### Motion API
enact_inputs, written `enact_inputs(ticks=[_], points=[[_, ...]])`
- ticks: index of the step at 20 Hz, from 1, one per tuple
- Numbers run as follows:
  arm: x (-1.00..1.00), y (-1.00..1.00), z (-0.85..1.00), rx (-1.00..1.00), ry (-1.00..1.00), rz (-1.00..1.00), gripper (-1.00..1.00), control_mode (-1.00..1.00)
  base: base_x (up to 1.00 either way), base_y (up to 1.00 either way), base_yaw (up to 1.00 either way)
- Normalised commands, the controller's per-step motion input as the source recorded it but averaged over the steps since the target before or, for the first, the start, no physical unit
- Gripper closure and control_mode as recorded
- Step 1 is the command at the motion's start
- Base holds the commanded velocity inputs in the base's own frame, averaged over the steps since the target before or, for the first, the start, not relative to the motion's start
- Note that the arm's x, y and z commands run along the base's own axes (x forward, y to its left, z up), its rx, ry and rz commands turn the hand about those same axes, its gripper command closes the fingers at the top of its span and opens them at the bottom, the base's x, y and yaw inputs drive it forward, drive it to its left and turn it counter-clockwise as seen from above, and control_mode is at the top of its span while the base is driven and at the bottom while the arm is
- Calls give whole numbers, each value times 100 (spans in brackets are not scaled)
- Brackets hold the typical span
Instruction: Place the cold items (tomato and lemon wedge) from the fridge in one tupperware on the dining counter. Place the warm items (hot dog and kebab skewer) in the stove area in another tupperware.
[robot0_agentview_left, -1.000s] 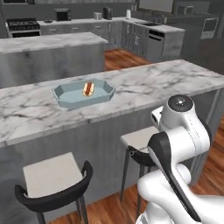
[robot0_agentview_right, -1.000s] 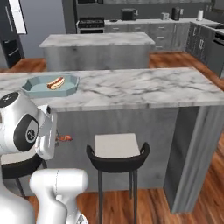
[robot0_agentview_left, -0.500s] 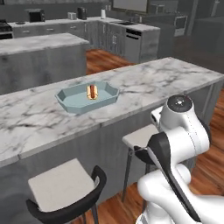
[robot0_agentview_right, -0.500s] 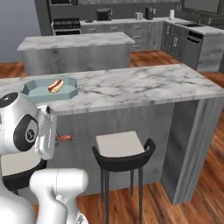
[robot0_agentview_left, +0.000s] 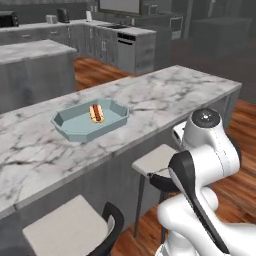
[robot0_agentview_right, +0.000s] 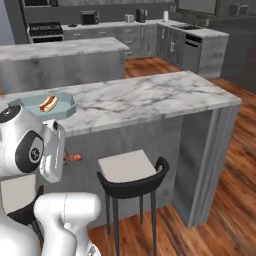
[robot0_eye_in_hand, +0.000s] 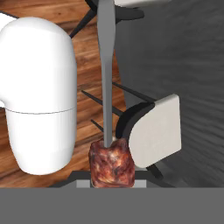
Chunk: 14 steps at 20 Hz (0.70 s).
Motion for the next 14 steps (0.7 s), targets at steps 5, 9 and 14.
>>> enact_inputs(ticks=[5, 9, 14], points=[[0, 0, 0, 0, 0, 0, 100, 100, 51, 53, -28], [0, 0, 0, 0, 0, 0, 100, 100, 36, 52, -26], [12, 20, 20, 0, -10, -10, 100, -100, 19, 31, -15]])
